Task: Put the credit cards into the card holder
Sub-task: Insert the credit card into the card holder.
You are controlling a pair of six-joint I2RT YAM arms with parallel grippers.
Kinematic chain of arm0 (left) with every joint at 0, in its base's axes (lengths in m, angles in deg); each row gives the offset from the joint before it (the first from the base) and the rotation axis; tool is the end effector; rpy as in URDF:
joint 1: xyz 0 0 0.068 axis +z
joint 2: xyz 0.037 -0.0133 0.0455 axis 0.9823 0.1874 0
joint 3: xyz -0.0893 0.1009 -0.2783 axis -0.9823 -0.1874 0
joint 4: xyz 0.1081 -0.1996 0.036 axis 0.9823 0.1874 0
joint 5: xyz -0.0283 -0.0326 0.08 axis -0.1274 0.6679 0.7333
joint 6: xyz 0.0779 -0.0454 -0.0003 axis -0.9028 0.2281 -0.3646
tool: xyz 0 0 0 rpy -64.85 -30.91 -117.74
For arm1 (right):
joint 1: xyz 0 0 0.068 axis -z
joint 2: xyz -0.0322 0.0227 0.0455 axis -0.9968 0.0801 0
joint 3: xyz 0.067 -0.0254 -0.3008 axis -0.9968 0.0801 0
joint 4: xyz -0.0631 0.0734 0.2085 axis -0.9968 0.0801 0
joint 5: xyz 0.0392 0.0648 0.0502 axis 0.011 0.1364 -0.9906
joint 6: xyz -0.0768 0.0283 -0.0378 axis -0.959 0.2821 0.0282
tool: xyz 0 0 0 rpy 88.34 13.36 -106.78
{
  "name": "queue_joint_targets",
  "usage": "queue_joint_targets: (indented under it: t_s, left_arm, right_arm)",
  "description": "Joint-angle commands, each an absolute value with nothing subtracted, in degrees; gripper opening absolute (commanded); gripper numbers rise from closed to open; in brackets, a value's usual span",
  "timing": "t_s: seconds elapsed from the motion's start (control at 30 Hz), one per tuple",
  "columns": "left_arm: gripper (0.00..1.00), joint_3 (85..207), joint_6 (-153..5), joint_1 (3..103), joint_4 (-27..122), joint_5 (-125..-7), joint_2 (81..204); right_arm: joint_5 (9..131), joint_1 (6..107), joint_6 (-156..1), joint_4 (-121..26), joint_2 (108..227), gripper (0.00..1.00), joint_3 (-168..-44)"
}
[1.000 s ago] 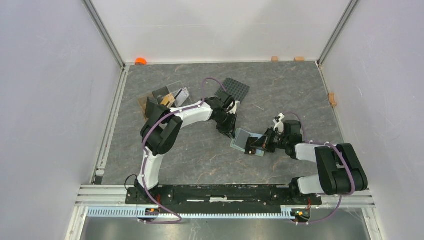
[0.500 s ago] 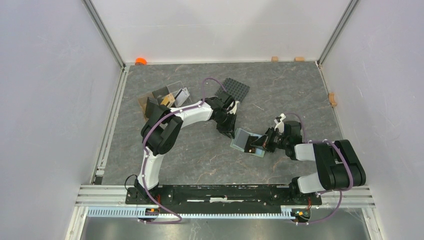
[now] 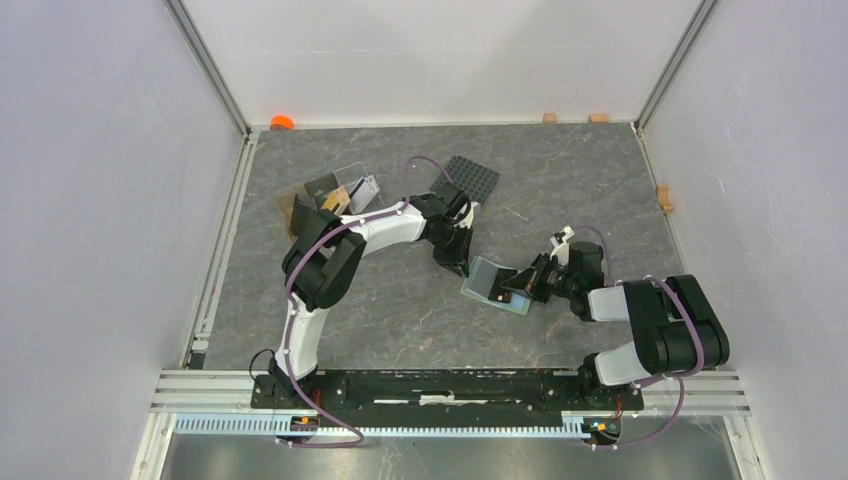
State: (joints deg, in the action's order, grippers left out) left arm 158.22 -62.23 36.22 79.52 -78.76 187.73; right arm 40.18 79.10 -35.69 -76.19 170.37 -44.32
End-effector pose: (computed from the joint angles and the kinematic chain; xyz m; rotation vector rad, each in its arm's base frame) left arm 0.3009 -0.3203 0.1620 0.6088 2.8286 -0.7858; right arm 0.2134 0.0733 0.1436 0.5264 2.3799 1.2291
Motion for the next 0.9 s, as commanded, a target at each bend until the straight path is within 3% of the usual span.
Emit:
queue_joint_targets:
  t_s: [0.0,0.87]
  left_arm:
    - [0.18,158.94,-63.24,34.55,80.03,-79.5,189.5]
    - [0.15,159.47,-62.75,33.27,80.03,-80.69,190.11]
  right_arm:
    - [48.46,79.15,-37.4,-75.13,172.02,0.0,-42.84]
    - [50.92,75.23,-35.23,-79.12,174.46,0.0,-42.31]
